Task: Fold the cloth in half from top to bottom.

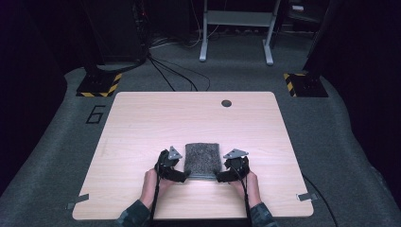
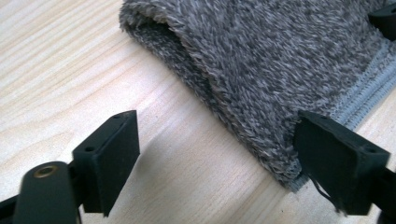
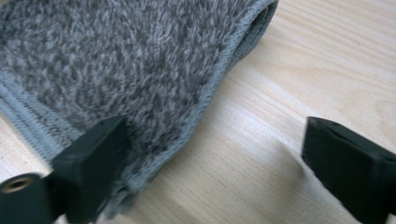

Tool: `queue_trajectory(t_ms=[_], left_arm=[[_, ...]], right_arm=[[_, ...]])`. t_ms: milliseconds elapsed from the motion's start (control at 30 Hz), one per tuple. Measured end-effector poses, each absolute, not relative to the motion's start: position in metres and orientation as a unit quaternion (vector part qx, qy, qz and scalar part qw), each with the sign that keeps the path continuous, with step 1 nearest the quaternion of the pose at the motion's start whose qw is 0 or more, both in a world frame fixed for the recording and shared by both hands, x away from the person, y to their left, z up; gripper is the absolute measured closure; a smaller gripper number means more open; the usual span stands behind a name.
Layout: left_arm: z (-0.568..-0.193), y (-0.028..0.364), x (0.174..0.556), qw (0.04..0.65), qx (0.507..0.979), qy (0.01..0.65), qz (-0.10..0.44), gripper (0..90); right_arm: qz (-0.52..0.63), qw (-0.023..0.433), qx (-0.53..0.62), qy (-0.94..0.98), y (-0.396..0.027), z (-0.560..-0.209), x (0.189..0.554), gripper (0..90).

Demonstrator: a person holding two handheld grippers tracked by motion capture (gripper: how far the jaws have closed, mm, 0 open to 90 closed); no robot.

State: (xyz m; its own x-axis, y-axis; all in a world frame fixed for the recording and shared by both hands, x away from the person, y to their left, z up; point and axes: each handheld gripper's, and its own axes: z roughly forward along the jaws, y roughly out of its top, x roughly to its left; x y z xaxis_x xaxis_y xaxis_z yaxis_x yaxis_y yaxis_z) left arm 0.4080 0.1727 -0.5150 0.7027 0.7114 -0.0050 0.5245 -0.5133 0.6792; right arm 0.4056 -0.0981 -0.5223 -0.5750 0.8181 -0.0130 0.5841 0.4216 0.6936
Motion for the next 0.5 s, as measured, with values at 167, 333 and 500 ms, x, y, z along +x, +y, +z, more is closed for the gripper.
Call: queue_trajectory(t_ms=[167,333,500], left_arm=[[-0.507,0.181,0.404,0.350,0.851,0.364,0.146,9.7],[-0.499,0.195,0.397,0.360,0.841,0.376,0.150,8.4],[-0.497,0.209,0.392,0.362,0.835,0.383,0.156,7.8]], right_arm=[[0.340,0.176,0.428,0.819,-0.105,-0.518,0.404,1.2],[0.355,0.177,0.437,0.807,-0.123,-0.509,0.397,0.9],[0.366,0.184,0.450,0.793,-0.141,-0.505,0.391,0.9]])
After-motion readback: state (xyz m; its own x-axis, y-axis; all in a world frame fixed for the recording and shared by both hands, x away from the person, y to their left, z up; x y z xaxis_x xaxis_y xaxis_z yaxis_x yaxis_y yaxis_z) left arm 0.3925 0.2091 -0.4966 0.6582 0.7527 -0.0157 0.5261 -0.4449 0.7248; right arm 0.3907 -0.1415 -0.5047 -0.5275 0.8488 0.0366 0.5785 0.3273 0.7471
